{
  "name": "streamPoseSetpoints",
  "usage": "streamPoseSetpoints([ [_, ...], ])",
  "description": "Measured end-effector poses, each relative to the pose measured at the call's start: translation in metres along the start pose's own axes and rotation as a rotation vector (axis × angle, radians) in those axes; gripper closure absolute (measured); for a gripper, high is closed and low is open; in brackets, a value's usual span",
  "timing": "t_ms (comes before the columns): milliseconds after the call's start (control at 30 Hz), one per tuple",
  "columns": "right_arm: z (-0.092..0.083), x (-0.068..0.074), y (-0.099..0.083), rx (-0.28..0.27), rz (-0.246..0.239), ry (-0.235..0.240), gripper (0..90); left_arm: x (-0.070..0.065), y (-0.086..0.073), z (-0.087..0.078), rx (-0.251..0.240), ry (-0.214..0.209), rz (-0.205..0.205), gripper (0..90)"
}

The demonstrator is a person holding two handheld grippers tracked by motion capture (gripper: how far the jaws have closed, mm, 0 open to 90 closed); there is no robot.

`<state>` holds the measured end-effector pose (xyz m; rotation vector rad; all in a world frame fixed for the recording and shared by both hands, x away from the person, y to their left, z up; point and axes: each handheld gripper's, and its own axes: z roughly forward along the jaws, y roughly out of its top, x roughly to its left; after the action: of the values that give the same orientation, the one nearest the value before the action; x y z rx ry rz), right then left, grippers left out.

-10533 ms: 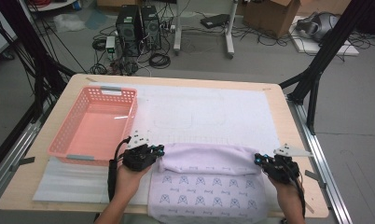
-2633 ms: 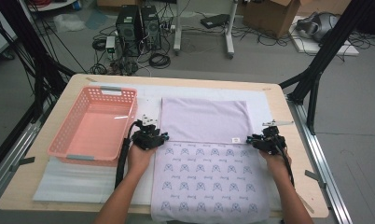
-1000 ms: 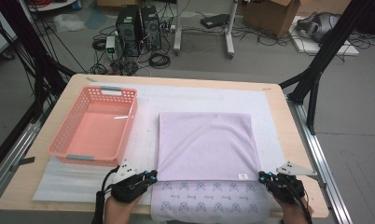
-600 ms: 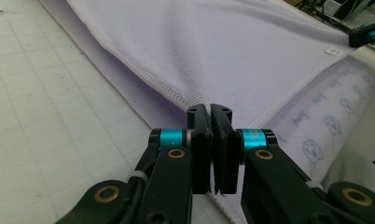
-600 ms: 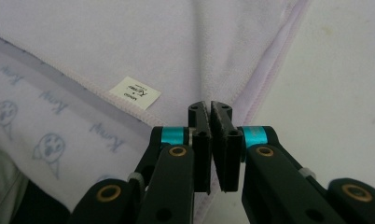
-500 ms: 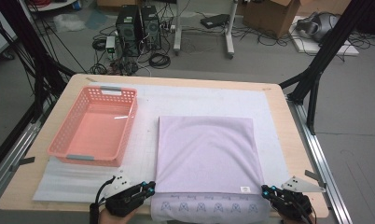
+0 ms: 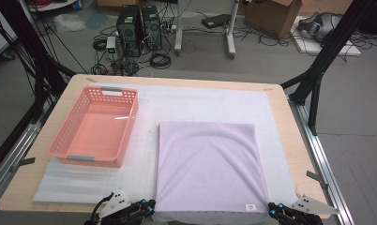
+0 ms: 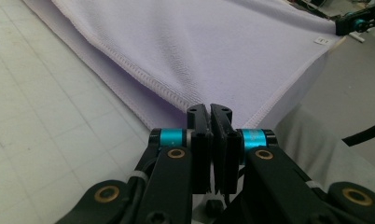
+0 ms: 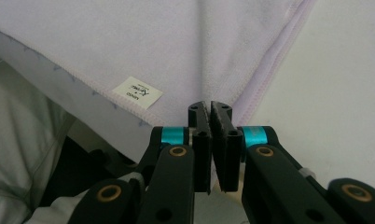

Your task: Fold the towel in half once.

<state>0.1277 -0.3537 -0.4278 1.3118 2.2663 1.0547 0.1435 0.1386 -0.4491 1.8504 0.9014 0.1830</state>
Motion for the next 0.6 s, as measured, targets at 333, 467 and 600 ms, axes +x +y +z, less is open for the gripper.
streamPoseSetpoints([
  [333, 0.009, -0.007, 0.024, -0.073, 0.008, -0.043, 64.2, 0.029, 0.037, 0.017, -0.056, 0.082, -0.032, 60.1],
  [467, 0.032, -0.018, 0.045, -0.069, -0.003, -0.092, 69.7, 0.052, 0.058, 0.044, -0.054, 0.116, -0.035, 60.3],
  [600, 0.058, -0.032, 0.059, -0.035, 0.018, -0.122, 74.4, 0.069, 0.068, 0.071, -0.014, 0.146, -0.058, 61.4],
])
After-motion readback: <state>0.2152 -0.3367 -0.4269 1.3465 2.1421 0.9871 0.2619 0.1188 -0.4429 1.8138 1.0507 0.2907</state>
